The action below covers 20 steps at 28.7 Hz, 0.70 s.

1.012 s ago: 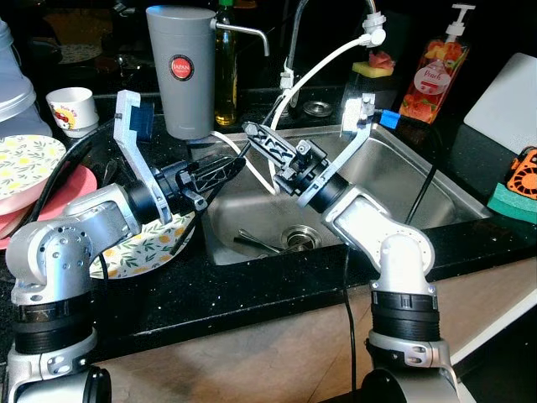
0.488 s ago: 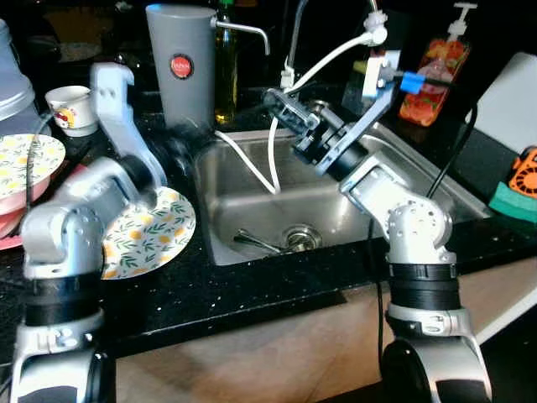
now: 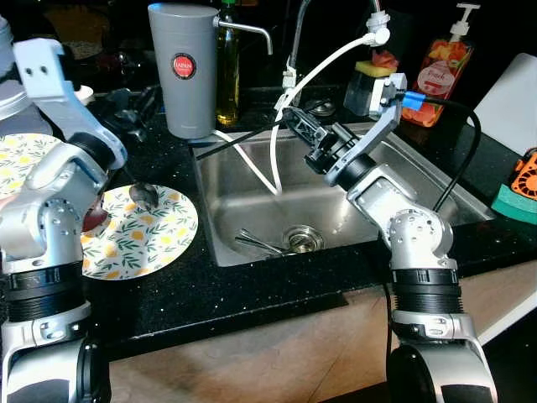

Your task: Kitchen organization

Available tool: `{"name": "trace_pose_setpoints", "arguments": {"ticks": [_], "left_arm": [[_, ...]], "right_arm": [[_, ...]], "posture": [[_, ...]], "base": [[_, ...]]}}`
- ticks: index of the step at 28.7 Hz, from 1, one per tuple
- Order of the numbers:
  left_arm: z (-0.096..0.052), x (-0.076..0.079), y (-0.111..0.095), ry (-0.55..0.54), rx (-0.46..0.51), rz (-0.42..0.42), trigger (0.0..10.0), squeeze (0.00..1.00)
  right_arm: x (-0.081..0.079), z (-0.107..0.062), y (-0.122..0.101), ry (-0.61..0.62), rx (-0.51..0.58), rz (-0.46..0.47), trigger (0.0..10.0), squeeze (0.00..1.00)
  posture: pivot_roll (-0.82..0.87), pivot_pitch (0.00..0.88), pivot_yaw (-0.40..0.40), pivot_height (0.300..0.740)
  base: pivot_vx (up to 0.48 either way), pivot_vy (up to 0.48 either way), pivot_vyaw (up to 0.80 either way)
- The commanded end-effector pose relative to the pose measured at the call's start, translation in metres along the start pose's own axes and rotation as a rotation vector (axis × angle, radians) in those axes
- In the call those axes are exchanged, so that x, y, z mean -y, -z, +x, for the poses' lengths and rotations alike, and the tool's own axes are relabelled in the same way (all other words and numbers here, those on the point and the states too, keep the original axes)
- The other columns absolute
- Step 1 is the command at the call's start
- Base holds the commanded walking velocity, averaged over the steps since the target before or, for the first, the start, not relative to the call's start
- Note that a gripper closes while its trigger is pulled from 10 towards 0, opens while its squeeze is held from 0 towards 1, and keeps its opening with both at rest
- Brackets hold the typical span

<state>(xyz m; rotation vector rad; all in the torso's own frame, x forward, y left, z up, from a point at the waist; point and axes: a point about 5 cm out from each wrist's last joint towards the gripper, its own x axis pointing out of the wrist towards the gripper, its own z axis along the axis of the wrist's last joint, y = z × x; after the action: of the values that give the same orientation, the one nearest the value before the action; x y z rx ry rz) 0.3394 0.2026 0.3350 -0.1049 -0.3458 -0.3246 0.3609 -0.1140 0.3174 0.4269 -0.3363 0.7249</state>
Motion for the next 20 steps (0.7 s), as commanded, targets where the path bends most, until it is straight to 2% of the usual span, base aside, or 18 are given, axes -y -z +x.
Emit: {"name": "trace_pose_setpoints", "arguments": {"ticks": [1,4,6,7,8,10,14,16,19,20], "left_arm": [[-0.001,0.009,0.009,0.059,-0.075,0.091,10.0,0.00],[-0.002,0.024,0.019,0.125,-0.115,0.155,10.0,0.00],[-0.002,0.028,0.021,0.138,-0.123,0.169,10.0,0.00],[-0.002,0.031,0.024,0.152,-0.134,0.182,10.0,0.00],[-0.003,0.034,0.026,0.167,-0.155,0.189,10.0,0.00],[-0.003,0.035,0.028,0.176,-0.171,0.192,10.0,0.00],[-0.010,0.045,0.036,0.310,-0.258,0.196,10.0,0.00],[-0.016,0.050,0.041,0.377,-0.314,0.164,10.0,0.00],[-0.019,0.053,0.042,0.403,-0.324,0.148,10.0,0.00],[-0.023,0.057,0.043,0.451,-0.341,0.120,10.0,0.00]], "right_arm": [[0.004,0.000,0.007,0.035,-0.039,-0.140,0.0,0.00],[0.011,0.001,0.022,0.096,-0.093,-0.289,0.0,0.00],[0.014,0.002,0.027,0.113,-0.106,-0.322,0.0,0.00],[0.016,0.003,0.032,0.126,-0.119,-0.342,3.2,0.00],[0.018,0.004,0.037,0.141,-0.135,-0.362,10.0,0.00],[0.020,0.004,0.041,0.150,-0.143,-0.372,10.0,0.00],[0.027,0.006,0.057,0.173,-0.192,-0.389,10.0,0.00],[0.029,0.007,0.067,0.171,-0.234,-0.405,10.0,0.00],[0.029,0.008,0.071,0.168,-0.246,-0.413,10.0,0.00],[0.028,0.007,0.077,0.153,-0.280,-0.432,10.0,0.00]], "posture": [[0.00,0.106,-0.039,0.740],[0.00,0.107,-0.036,0.740],[0.00,0.106,-0.036,0.740],[0.00,0.107,-0.036,0.740],[0.00,0.107,-0.036,0.740],[0.00,0.105,-0.037,0.740],[0.01,0.102,-0.040,0.740],[0.01,0.101,-0.043,0.740],[0.01,0.101,-0.043,0.740],[0.01,0.095,-0.048,0.740]], "base": [[0.000,0.000,0.00],[0.000,0.000,0.00],[0.000,0.000,0.00],[0.000,0.000,0.00],[0.000,0.000,0.00],[0.000,0.000,0.00],[0.000,0.000,0.00],[0.000,0.000,0.00],[0.000,0.000,0.00],[0.000,0.000,0.00]]}}
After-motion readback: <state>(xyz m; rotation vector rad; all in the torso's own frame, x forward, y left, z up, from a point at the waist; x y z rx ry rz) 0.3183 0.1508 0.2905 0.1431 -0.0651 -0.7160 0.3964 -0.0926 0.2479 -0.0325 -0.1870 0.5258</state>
